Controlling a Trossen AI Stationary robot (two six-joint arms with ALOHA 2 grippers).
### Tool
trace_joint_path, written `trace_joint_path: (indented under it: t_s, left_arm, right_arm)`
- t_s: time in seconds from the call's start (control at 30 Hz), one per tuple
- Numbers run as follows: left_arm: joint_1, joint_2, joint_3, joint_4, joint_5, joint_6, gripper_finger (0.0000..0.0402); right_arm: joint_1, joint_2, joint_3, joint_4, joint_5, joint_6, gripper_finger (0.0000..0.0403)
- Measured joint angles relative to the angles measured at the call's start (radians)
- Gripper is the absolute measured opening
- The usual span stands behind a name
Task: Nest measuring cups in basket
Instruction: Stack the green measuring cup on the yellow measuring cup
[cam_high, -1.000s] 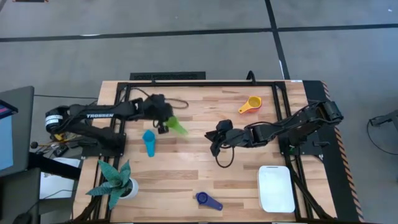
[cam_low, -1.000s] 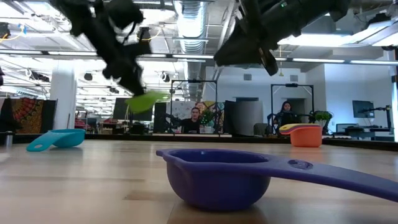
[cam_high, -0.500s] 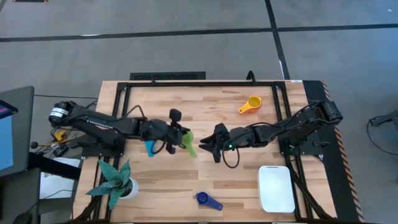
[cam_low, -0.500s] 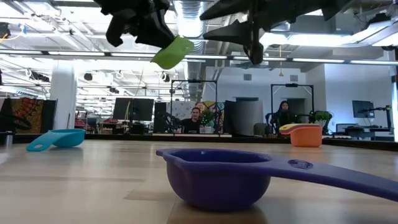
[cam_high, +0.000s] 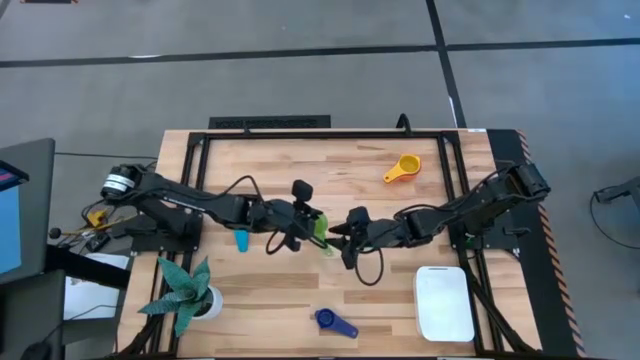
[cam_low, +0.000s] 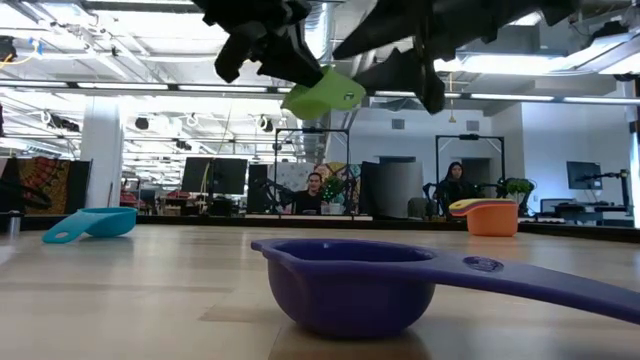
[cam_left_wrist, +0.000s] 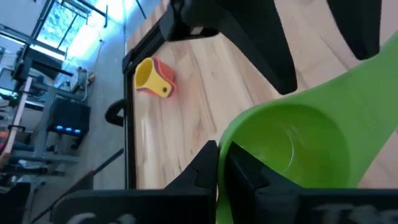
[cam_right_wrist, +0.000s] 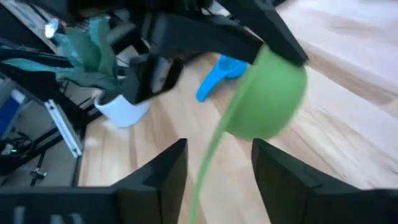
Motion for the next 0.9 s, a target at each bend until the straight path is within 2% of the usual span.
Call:
trace_joint_path:
  t_s: [0.3,0.47,0.67,0.83,0.9]
  left_arm:
    - [-0.001,0.001,0.002,0.045,0.016,-0.059,0.0002]
    - [0.008,0.001,0.002,0.051,0.015,-0.157,0.0003]
    - [0.007,0.001,0.002,0.07,0.02,-0.164,0.0002]
    - [0.005,0.0,0.002,0.073,0.027,-0.18,0.0009]
    - [0.005,-0.001,0.002,0.076,0.013,-0.209,0.002]
  right_arm:
    - [0.001,-0.002,0.001,-0.019,-0.002,-0.001,0.0134]
    - [0.001,-0.002,0.002,-0.021,-0.027,-0.005,0.0116]
    - [0.001,-0.002,0.002,-0.021,-0.035,0.001,0.0091]
    - [0.014,-0.002,0.001,-0.019,-0.021,0.038,0.0036]
    - [0.017,-0.001,-0.002,-0.027,0.016,0.06,0.0014]
